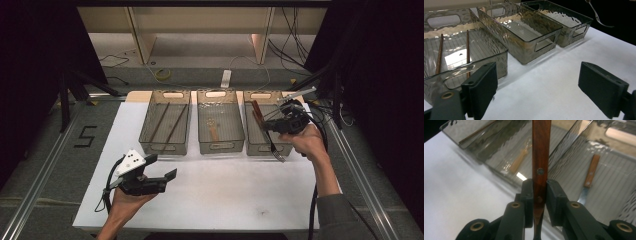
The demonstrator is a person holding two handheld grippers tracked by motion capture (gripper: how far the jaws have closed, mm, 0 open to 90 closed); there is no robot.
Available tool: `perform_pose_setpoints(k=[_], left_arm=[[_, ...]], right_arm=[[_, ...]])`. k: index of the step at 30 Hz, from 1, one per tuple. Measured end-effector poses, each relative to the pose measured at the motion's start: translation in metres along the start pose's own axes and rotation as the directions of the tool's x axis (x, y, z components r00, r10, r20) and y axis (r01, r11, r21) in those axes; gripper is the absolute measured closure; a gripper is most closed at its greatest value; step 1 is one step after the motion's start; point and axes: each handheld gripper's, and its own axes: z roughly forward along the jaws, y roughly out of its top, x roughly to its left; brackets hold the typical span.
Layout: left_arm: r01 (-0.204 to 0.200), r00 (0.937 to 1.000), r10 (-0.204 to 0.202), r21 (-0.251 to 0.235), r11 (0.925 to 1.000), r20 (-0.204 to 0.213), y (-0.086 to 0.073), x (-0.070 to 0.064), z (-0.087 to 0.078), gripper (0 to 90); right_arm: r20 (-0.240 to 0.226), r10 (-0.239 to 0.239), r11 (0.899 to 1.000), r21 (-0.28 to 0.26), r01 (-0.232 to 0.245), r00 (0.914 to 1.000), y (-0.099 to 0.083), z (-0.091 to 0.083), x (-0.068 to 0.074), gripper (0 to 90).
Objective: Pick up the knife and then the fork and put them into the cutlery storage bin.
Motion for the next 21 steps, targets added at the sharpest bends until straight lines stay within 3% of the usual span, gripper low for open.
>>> perform_pose_setpoints(k=[11, 21], left_arm=[[0.003, 1.0, -0.003, -0.007, 1.0, 0.001, 0.001, 0.0, -0.001, 15.4], [0.001, 1.0, -0.001, -0.006, 1.0, 0.004, 0.001, 0.0, -0.001, 15.4]], right_arm=[[0.061, 0.061, 0.997, -0.054, -0.058, 0.9963, 0.032, 0.006, -0.023, 77.7], [0.099, 0.123, 0.991, -0.07, -0.116, 0.9875, 0.043, 0.021, -0.039, 77.7]])
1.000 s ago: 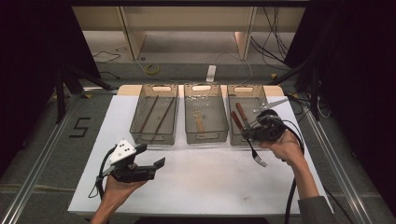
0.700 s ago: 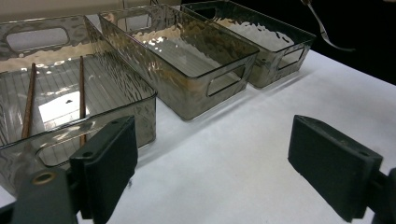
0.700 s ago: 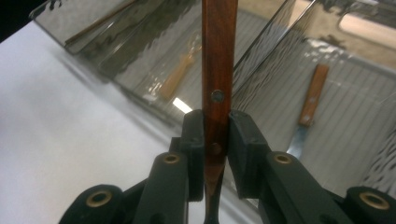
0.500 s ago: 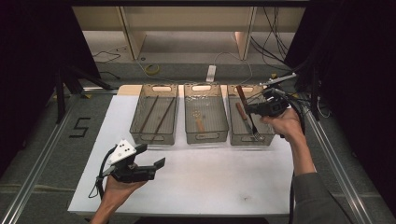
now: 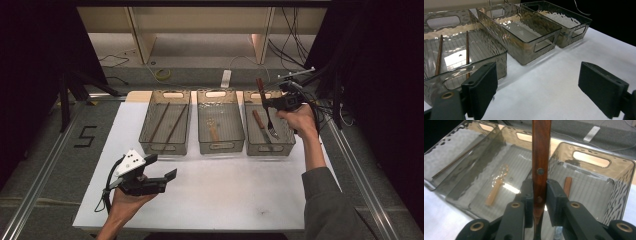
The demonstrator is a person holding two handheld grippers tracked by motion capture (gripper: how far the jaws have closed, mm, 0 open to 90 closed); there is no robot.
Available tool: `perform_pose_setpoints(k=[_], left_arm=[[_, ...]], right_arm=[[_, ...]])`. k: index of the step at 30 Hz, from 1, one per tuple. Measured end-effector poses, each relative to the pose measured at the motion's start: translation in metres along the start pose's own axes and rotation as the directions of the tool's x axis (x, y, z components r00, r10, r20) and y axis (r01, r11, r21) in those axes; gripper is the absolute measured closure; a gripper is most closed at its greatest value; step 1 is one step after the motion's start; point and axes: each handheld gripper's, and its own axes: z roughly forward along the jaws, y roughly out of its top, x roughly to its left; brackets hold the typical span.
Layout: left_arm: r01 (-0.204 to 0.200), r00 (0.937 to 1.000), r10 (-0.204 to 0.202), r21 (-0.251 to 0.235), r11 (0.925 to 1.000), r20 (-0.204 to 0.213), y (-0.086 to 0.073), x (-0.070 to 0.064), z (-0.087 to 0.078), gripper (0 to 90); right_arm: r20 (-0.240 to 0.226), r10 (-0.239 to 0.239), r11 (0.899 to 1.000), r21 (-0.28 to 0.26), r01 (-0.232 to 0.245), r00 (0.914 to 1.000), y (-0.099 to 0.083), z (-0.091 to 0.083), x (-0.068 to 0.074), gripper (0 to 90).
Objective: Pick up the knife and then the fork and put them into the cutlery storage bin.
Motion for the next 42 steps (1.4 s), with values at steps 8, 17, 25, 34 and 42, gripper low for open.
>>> perform_pose_setpoints(k=[8, 17, 25, 34, 42], left_arm=[[0.0, 1.0, 0.0, -0.002, 1.0, 0.001, 0.0, 0.0, 0.0, 15.4], [0.003, 1.0, -0.003, -0.007, 1.0, 0.001, 0.0, 0.0, -0.001, 15.4], [-0.002, 1.0, 0.002, -0.003, 1.0, 0.003, 0.0, 0.0, -0.002, 15.4], [-0.002, 1.0, 0.002, -0.001, 1.0, 0.001, 0.0, -0.001, -0.002, 15.4], [0.003, 1.0, -0.003, -0.008, 1.0, 0.001, 0.0, 0.0, -0.002, 15.4]], right_arm=[[0.037, 0.039, 0.999, 0.004, -0.039, 0.9986, -0.001, 0.019, -0.01, 77.6], [0.096, 0.055, 0.998, 0.035, -0.059, 0.9939, -0.01, 0.041, -0.014, 77.7], [0.076, 0.057, 0.997, 0.037, -0.06, 0.9955, -0.016, 0.04, -0.014, 77.8], [0.038, 0.112, 0.987, 0.112, -0.115, 0.993, -0.018, 0.041, -0.018, 77.1], [0.065, 0.148, 0.983, 0.105, -0.154, 0.9869, -0.012, 0.047, -0.013, 28.3]])
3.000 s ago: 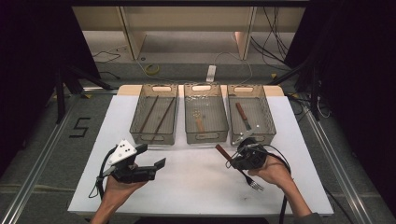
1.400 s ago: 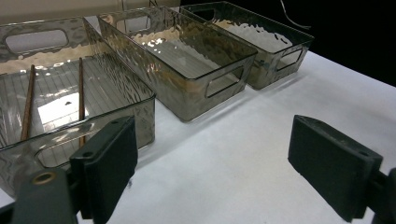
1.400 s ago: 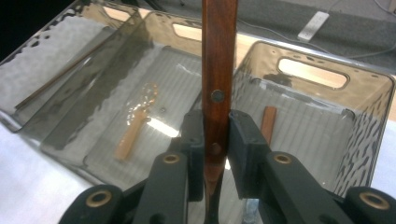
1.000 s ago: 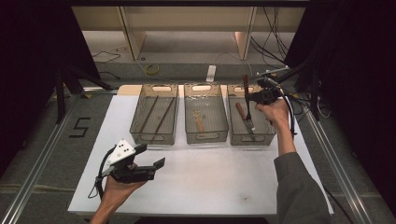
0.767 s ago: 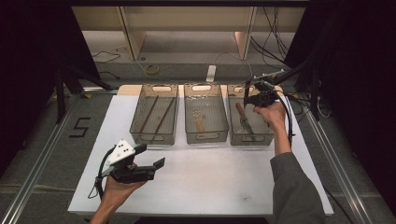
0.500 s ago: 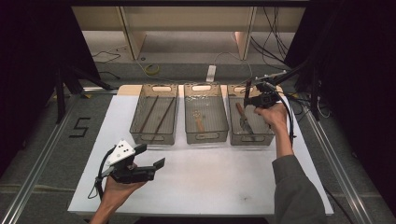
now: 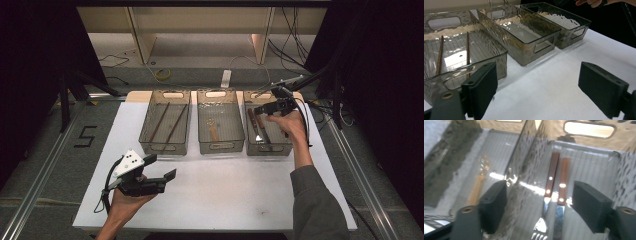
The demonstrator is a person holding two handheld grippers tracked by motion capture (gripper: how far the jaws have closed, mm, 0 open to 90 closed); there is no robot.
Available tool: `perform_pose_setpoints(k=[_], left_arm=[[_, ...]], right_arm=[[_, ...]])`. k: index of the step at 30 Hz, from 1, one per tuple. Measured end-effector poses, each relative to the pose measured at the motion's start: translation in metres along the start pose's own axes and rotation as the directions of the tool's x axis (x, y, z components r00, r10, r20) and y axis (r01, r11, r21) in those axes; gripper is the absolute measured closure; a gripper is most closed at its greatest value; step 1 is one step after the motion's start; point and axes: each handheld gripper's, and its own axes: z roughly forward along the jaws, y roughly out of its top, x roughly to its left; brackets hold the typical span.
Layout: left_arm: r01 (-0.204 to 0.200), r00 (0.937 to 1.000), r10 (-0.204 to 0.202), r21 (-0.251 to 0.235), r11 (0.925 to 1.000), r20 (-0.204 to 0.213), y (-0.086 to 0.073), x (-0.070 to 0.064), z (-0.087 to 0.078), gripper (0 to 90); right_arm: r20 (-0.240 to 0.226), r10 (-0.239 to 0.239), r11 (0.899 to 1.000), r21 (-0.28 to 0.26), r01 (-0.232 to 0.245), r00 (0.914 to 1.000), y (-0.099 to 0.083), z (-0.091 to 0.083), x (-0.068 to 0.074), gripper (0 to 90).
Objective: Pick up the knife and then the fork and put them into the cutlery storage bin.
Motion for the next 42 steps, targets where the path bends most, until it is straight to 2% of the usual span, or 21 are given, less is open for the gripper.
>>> perform_pose_setpoints(k=[7, 13, 19, 21, 23, 27, 31, 37, 42], left_arm=[[-0.001, 1.0, 0.001, 0.001, 1.0, -0.002, 0.0, 0.0, 0.0, 15.4], [-0.001, 1.0, 0.001, 0.003, 1.0, -0.002, 0.0, 0.0, 0.001, 15.4], [0.0, 1.0, 0.0, 0.001, 1.0, -0.003, 0.0, 0.0, 0.001, 15.4], [0.0, 1.0, 0.0, 0.001, 1.0, -0.002, 0.0, 0.0, 0.001, 15.4], [-0.001, 1.0, 0.001, 0.004, 1.0, -0.002, 0.0, 0.0, 0.001, 15.4], [0.0, 1.0, 0.0, 0.004, 1.0, -0.002, -0.001, 0.0, 0.001, 15.4], [-0.001, 1.0, 0.001, 0.006, 1.0, -0.001, -0.001, 0.001, 0.001, 15.4], [0.006, 1.0, -0.006, 0.012, 0.9999, -0.001, -0.001, 0.002, 0.002, 15.4], [0.01, 0.9999, -0.01, 0.016, 0.9998, 0.0, -0.002, 0.002, 0.004, 15.4]], right_arm=[[0.005, -0.009, 1.0, -0.02, 0.009, 0.9999, -0.001, -0.008, 0.002, 26.8], [0.0, -0.03, 0.999, -0.043, 0.03, 0.9995, -0.004, -0.017, 0.005, 21.4], [-0.04, -0.061, 0.993, -0.1, 0.057, 0.9973, -0.011, -0.028, 0.016, 19.0], [-0.049, -0.076, 0.99, -0.125, 0.07, 0.9959, -0.016, -0.031, 0.02, 19.0], [-0.077, -0.087, 0.985, -0.154, 0.075, 0.9932, -0.022, -0.035, 0.025, 18.9], [-0.082, -0.125, 0.975, -0.192, 0.108, 0.9887, -0.033, -0.043, 0.036, 18.3], [-0.094, -0.147, 0.964, -0.237, 0.121, 0.9847, -0.045, -0.05, 0.045, 18.0], [-0.102, -0.191, 0.949, -0.274, 0.157, 0.9762, -0.071, -0.055, 0.061, 17.2], [-0.118, -0.215, 0.941, -0.291, 0.173, 0.9695, -0.088, -0.056, 0.068, 17.0]])
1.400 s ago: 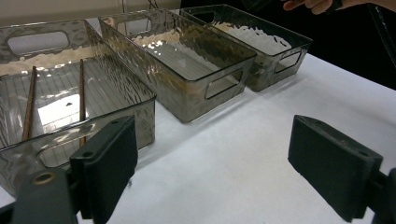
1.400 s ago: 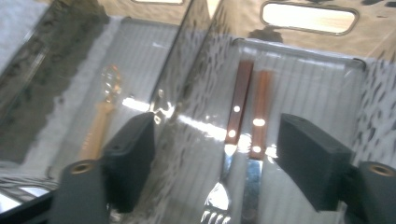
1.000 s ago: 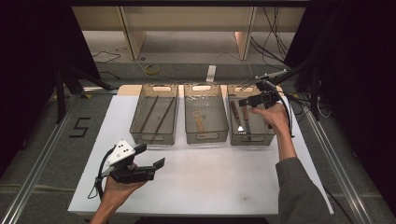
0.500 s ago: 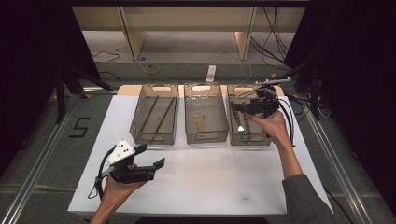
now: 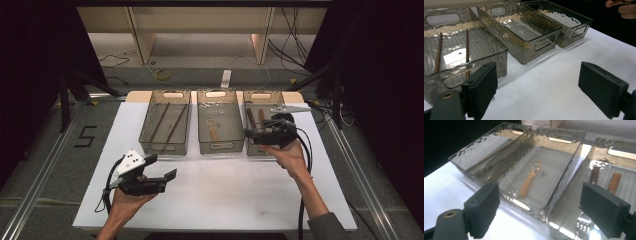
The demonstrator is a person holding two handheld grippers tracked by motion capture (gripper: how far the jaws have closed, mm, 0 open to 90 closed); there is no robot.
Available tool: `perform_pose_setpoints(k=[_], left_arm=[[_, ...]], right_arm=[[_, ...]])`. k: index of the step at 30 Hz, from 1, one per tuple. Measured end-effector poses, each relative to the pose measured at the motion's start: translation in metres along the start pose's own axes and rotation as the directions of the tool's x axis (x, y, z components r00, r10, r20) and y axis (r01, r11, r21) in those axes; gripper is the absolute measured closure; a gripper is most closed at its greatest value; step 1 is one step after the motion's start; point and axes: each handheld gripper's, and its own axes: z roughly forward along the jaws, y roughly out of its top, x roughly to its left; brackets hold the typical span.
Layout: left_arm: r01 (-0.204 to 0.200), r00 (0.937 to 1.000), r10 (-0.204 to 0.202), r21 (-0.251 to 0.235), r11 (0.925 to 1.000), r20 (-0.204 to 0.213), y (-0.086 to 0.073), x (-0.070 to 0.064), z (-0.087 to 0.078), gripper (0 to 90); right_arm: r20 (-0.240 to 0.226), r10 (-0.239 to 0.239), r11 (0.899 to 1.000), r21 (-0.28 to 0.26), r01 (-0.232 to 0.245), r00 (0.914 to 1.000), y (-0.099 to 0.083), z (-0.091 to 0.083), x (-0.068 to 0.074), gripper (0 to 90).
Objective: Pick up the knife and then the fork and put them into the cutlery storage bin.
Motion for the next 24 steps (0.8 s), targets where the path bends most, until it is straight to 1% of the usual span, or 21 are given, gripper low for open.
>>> perform_pose_setpoints(k=[5, 9, 12, 15, 17, 19, 21, 24], left_arm=[[0.004, 1.0, -0.004, 0.002, 1.0, 0.003, 0.0, 0.0, 0.0, 15.4], [0.0, 1.0, 0.0, 0.005, 1.0, 0.003, 0.0, 0.0, 0.0, 15.4], [0.006, 0.9999, -0.006, 0.004, 1.0, 0.01, 0.001, 0.0, 0.0, 15.4], [0.007, 0.9999, -0.007, 0.009, 0.9999, 0.015, 0.0, 0.0, 0.0, 15.4], [0.008, 0.9997, -0.009, 0.012, 0.9999, 0.023, 0.0, 0.0, 0.0, 15.4], [0.004, 0.9996, -0.005, 0.015, 0.9999, 0.029, 0.0, 0.0, 0.0, 15.4], [0.002, 0.9995, -0.003, 0.017, 0.9998, 0.032, 0.0, 0.0, 0.001, 15.4], [0.002, 0.9993, -0.002, 0.019, 0.9998, 0.037, 0.0, 0.0, 0.001, 15.4]], right_arm=[[-0.035, -0.009, 1.0, -0.01, 0.008, 0.9994, -0.014, -0.004, 0.011, 17.0], [-0.065, -0.016, 1.0, -0.011, 0.015, 0.9978, -0.024, -0.004, 0.016, 17.0], [-0.068, -0.025, 0.999, -0.023, 0.024, 0.9974, -0.029, -0.004, 0.02, 17.1], [-0.087, -0.022, 0.999, -0.03, 0.019, 0.996, -0.033, -0.006, 0.022, 17.0], [-0.085, -0.028, 0.999, -0.039, 0.025, 0.996, -0.036, -0.008, 0.024, 17.0], [-0.099, -0.026, 0.999, -0.047, 0.021, 0.9947, -0.038, -0.01, 0.025, 17.0], [-0.103, -0.027, 0.998, -0.066, 0.02, 0.9944, -0.042, -0.014, 0.028, 17.0], [-0.124, -0.019, 0.997, -0.078, 0.01, 0.9921, -0.047, -0.019, 0.03, 17.0]])
